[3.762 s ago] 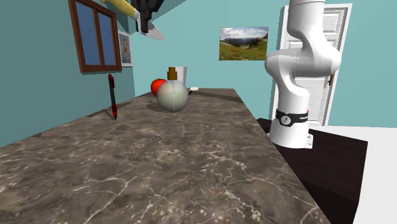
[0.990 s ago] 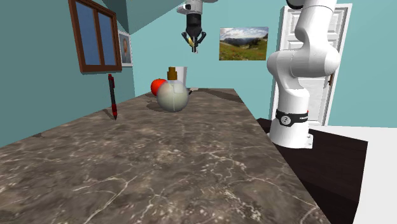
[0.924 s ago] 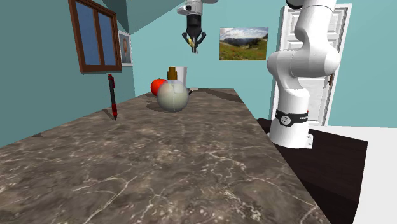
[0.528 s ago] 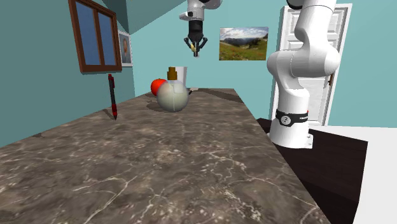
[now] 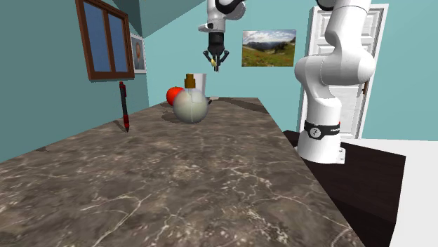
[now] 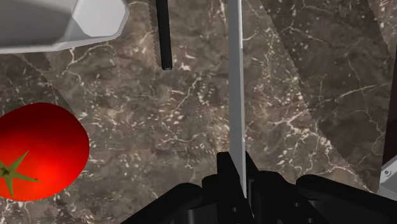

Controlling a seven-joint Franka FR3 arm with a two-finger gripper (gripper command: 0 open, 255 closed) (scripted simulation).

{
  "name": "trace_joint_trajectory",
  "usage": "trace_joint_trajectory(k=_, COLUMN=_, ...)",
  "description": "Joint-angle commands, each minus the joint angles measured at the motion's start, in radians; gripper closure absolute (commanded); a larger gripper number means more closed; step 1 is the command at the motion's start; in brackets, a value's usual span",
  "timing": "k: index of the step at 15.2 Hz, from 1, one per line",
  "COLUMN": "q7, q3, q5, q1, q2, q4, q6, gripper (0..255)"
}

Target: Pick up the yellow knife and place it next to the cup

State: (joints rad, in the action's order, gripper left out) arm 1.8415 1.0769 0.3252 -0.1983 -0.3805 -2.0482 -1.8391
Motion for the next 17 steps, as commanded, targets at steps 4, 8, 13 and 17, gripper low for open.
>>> trace_joint_trajectory(k=4, q7=0.005, q3=0.034, q5=-0.004, q1=0.013, q2=0.019, q4=-0.051, q6=-0.069, gripper=255)
trace_joint_trajectory(k=8, q7=0.012, q3=0.064, q5=-0.007, q1=0.024, q2=0.036, q4=-0.091, q6=-0.125, gripper=255)
trace_joint_trajectory(k=13, q7=0.025, q3=0.111, q5=-0.02, q1=0.048, q2=0.066, q4=-0.138, q6=-0.197, gripper=255)
trace_joint_trajectory(k=17, q7=0.042, q3=0.157, q5=-0.038, q1=0.076, q2=0.097, q4=-0.171, q6=-0.257, gripper=255)
